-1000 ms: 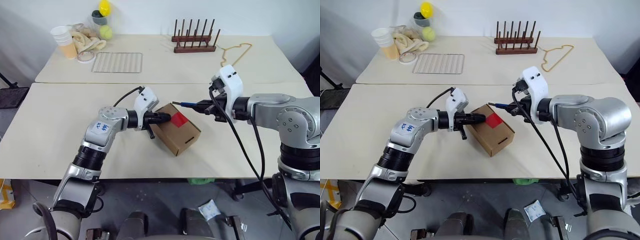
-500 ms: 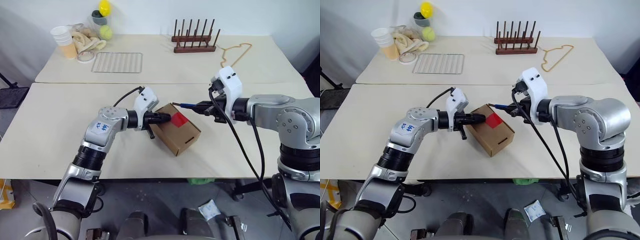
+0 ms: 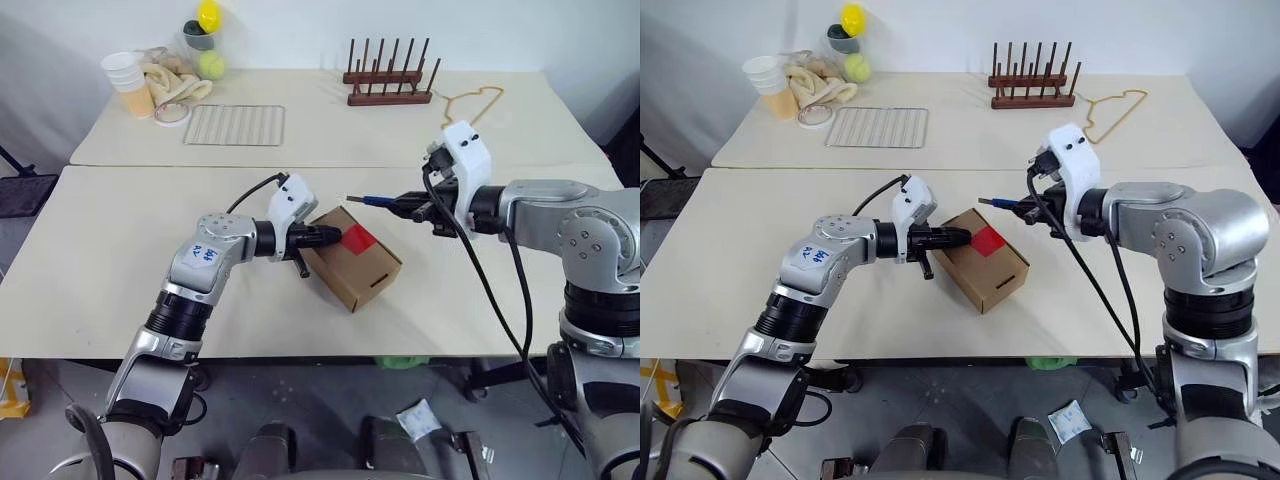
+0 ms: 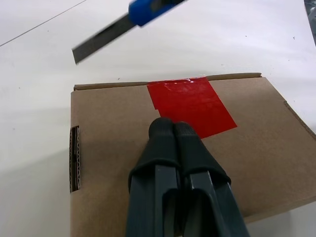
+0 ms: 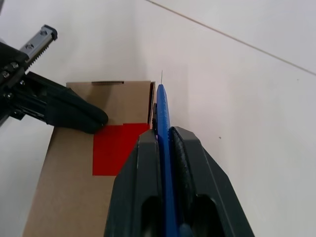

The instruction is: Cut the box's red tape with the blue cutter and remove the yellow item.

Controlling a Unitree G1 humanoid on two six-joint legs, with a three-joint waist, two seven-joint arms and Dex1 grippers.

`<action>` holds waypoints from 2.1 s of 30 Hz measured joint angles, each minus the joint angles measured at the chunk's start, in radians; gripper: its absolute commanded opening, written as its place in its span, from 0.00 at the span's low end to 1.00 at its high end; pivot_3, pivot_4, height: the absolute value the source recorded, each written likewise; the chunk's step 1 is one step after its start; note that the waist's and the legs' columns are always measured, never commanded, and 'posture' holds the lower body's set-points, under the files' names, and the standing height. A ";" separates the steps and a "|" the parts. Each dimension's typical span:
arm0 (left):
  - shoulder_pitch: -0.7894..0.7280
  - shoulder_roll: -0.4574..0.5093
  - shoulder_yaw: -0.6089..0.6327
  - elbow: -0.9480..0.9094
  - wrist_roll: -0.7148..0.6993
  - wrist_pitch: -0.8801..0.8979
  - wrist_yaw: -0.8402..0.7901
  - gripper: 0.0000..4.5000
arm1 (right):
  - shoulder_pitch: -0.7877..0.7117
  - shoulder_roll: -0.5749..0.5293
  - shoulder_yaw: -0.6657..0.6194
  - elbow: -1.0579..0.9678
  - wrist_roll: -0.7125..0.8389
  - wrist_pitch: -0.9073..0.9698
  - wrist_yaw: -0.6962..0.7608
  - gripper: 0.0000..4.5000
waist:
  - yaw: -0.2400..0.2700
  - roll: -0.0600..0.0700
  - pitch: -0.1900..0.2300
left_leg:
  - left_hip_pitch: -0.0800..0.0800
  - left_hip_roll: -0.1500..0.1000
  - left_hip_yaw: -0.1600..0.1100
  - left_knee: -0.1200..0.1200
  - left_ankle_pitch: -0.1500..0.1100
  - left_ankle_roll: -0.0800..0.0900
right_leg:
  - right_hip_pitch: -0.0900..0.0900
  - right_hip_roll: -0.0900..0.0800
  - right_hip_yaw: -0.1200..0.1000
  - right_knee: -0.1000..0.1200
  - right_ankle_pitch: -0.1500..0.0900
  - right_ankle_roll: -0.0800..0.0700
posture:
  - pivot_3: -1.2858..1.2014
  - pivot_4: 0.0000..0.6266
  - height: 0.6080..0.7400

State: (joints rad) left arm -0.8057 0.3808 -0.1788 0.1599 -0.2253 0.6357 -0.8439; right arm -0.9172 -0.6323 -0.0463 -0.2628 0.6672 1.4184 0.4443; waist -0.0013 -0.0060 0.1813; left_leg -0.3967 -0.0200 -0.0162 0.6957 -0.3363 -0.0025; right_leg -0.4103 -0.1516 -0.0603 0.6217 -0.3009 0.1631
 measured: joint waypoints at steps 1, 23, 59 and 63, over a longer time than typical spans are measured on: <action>0.000 0.000 0.000 0.000 0.000 0.000 0.000 0.00 | 0.000 0.000 0.000 0.000 0.001 0.001 0.001 0.02 | 0.000 0.000 0.000 | 0.000 0.000 0.000 0.000 0.000 0.000 | 0.000 0.000 0.000 0.000 0.000 0.000 | 0.52 0.24 1.00; 0.000 0.000 -0.001 0.000 0.000 0.002 0.000 0.00 | 0.052 0.014 0.001 -0.044 0.005 0.066 0.004 0.02 | 0.000 0.000 0.000 | 0.000 0.000 0.000 0.000 0.000 0.000 | 0.000 0.000 0.000 0.000 0.000 0.000 | 0.52 0.24 1.00; -0.046 0.050 -0.125 -0.029 0.101 0.015 -0.032 0.00 | 0.120 -0.248 -0.041 -0.047 0.536 0.184 -0.228 0.02 | 0.005 0.001 -0.003 | 0.013 0.001 0.001 -0.004 0.000 0.001 | 0.014 0.000 0.001 -0.005 0.000 0.000 | 0.52 0.24 1.00; -0.045 0.051 -0.124 -0.028 0.101 0.015 -0.032 0.00 | 0.141 -0.288 -0.060 -0.049 0.624 0.190 -0.267 0.02 | 0.005 0.001 -0.003 | 0.013 0.001 0.000 -0.004 -0.001 0.001 | 0.016 0.000 0.000 -0.009 0.000 0.000 | 0.52 0.24 1.00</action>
State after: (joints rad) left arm -0.8512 0.4316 -0.3024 0.1316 -0.1239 0.6503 -0.8760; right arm -0.7763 -0.9200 -0.1066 -0.3121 1.2908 1.6089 0.1769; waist 0.0036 -0.0048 0.1780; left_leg -0.3834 -0.0189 -0.0157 0.6915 -0.3368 -0.0017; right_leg -0.3942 -0.1515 -0.0598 0.6131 -0.3010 0.1630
